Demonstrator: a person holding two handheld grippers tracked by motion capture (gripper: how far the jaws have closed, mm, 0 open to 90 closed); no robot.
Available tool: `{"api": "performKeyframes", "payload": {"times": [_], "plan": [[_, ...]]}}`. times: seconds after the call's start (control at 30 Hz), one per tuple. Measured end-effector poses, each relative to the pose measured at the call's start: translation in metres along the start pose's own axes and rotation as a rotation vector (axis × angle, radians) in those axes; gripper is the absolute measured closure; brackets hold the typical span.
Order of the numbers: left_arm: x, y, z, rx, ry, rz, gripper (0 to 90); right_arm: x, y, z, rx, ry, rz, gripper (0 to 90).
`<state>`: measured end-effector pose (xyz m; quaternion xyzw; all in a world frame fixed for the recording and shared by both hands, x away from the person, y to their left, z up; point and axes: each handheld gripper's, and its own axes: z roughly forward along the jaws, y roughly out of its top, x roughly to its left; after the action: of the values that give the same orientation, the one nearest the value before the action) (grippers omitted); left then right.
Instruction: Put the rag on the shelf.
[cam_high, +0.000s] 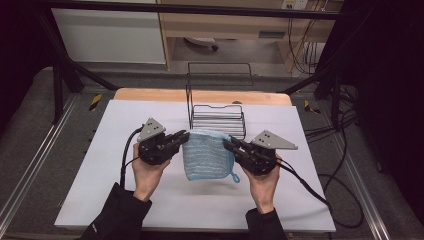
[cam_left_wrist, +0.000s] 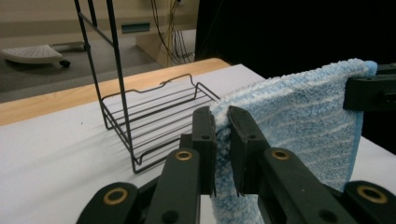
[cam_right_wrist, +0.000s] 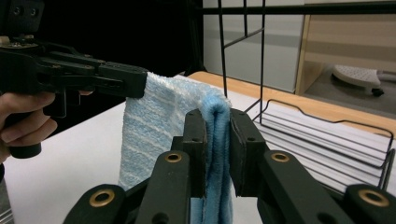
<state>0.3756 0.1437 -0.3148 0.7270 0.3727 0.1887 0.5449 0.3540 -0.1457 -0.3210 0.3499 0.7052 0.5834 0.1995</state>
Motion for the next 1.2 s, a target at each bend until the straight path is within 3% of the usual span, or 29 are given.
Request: {"api": "performKeyframes", "payload": {"times": [0.4,1.2], "plan": [[-0.006,0.036,0.005,-0.064,-0.010,0.025,80.9,-0.004,0.026,-0.010,-0.062,-0.033,-0.031,78.8],[-0.005,0.084,0.009,-0.178,-0.009,0.033,80.9,-0.010,0.080,-0.016,-0.161,-0.087,-0.090,79.1]]}}
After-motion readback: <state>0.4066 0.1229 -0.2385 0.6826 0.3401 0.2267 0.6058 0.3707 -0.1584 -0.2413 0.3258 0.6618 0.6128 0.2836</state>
